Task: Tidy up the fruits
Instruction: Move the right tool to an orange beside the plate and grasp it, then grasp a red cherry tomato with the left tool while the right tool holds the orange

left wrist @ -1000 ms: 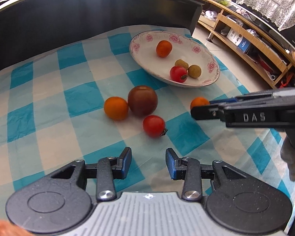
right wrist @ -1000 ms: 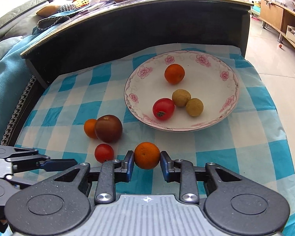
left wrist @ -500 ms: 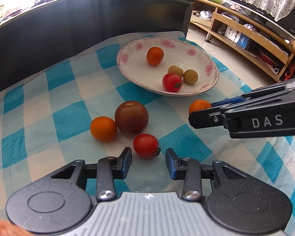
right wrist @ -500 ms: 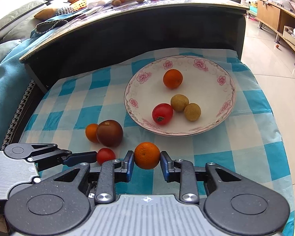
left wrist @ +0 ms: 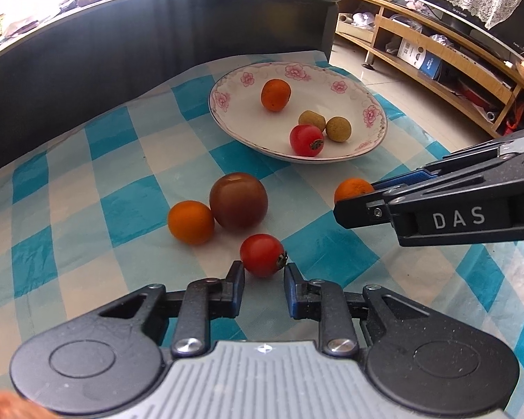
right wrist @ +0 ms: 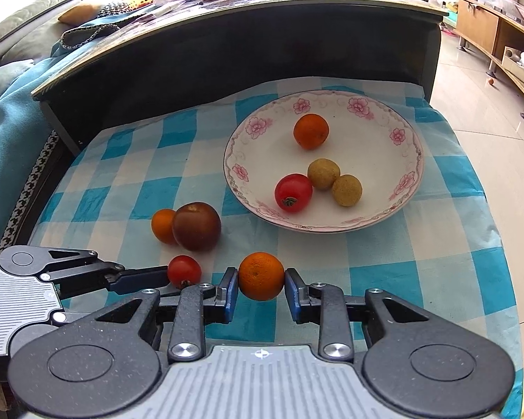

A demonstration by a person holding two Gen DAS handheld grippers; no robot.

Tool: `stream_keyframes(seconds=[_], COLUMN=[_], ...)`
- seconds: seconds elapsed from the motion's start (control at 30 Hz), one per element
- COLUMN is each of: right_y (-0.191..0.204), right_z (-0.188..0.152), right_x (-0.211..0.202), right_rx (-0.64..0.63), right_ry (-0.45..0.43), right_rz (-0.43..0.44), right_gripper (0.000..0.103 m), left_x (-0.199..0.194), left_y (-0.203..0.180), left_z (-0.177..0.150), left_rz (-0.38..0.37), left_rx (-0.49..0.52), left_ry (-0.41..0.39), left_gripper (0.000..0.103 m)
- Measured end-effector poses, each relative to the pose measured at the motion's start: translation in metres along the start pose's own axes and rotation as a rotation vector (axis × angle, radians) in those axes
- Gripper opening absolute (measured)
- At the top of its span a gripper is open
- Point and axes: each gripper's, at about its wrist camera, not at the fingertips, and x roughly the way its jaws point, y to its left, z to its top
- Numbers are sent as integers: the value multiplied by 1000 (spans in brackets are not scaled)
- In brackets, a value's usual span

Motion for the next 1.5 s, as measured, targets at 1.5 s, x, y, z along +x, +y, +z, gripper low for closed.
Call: stream_keyframes(seconds=[1.5], right_y=[-12], right_z=[-23], right_x=[5], right_rx=[-38], right_ry=[48], right_rz=[0], right_gripper=[26], left_x=[6], left_y=[-10], left_z=[-7], left_rz=[-47], left_rx=[20], left_ry=[-57], left_gripper=[43])
